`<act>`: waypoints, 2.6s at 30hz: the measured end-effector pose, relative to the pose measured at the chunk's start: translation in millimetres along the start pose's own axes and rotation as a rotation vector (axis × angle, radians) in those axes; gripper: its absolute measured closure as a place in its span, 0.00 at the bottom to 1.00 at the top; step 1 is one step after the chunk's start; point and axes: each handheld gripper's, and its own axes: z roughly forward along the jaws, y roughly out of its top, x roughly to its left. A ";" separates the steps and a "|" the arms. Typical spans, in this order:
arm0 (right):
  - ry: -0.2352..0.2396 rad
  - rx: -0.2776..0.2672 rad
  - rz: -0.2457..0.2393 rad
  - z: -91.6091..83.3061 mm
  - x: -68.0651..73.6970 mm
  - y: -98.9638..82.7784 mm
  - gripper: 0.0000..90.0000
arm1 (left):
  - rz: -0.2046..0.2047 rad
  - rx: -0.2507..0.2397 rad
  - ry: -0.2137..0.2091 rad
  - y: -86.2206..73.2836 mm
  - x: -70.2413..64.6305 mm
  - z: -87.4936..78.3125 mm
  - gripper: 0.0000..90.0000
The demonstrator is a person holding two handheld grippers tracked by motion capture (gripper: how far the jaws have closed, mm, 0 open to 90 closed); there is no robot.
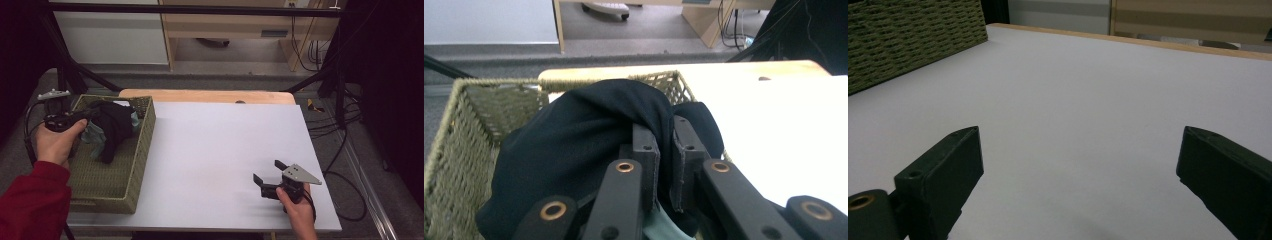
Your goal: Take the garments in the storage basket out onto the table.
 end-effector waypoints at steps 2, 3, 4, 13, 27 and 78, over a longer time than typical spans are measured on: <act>0.000 0.000 -0.004 -0.2 -0.4 -0.1 0.05 | -0.003 -0.008 -0.005 3.0 -1.1 -1.6 0.93; 0.000 0.000 -0.004 -0.2 -0.4 -0.1 0.05 | -0.003 -0.014 -0.005 4.5 -1.9 -2.3 0.93; -0.001 -0.001 -0.002 -0.1 -0.3 0.0 0.05 | -0.002 -0.019 -0.004 6.1 -2.4 -3.3 0.93; 0.000 0.000 -0.002 0.0 -0.2 0.0 0.05 | -0.005 -0.059 -0.013 18.3 -7.3 -10.7 0.93; 0.000 0.001 -0.002 0.0 -0.3 -0.1 0.05 | -0.004 -0.112 -0.025 37.7 -14.7 -24.1 0.93; 0.001 0.001 0.008 -0.1 0.0 0.1 0.05 | 0.002 -0.347 -0.149 91.2 -68.5 -72.3 0.93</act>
